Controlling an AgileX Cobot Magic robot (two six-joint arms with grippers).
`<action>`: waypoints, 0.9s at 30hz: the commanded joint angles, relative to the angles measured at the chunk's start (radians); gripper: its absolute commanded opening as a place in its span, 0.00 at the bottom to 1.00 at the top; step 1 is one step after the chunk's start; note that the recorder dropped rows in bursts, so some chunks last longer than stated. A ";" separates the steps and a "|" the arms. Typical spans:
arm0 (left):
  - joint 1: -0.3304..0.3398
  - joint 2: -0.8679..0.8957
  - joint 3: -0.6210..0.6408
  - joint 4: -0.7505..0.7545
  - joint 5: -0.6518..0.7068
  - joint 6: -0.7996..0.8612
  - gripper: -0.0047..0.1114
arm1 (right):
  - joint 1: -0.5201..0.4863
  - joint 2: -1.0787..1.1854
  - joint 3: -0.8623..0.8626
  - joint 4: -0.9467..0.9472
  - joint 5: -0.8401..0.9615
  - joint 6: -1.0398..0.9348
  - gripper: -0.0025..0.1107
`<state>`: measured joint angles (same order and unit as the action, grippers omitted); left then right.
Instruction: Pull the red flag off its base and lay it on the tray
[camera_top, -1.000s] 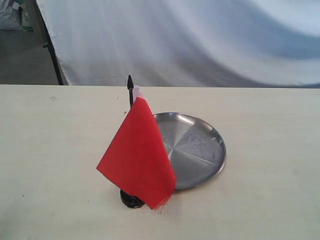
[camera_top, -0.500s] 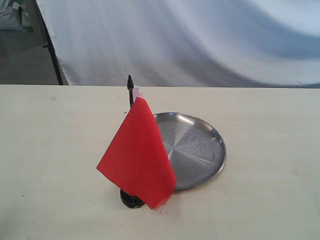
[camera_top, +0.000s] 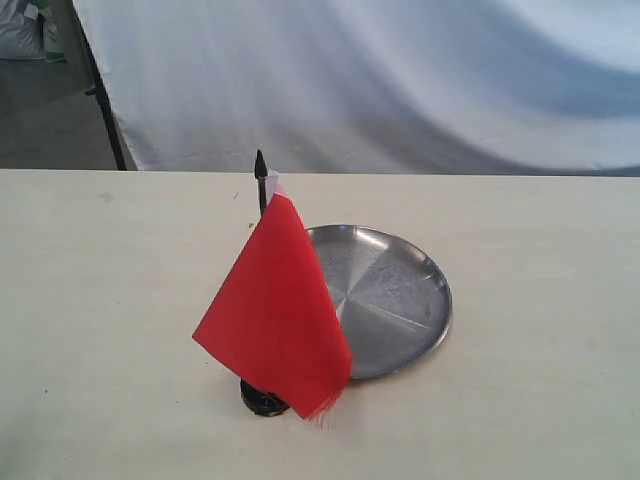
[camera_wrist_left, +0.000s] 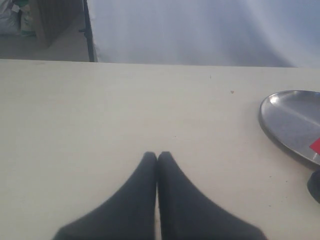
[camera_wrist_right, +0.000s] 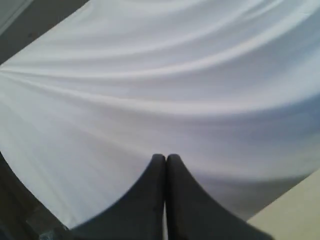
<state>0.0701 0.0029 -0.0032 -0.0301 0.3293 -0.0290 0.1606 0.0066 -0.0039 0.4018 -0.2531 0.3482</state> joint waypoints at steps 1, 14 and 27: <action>0.001 -0.003 0.003 -0.001 -0.003 -0.001 0.04 | -0.007 -0.007 0.004 -0.003 -0.019 0.217 0.02; 0.001 -0.003 0.003 -0.001 -0.003 -0.001 0.04 | 0.062 0.193 -0.309 -1.372 -0.395 1.003 0.02; 0.001 -0.003 0.003 0.001 -0.003 -0.001 0.04 | 0.062 0.970 -0.367 -1.833 -0.610 1.161 0.02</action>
<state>0.0701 0.0029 -0.0032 -0.0301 0.3293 -0.0290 0.2196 0.8383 -0.3702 -1.3849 -0.8470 1.4996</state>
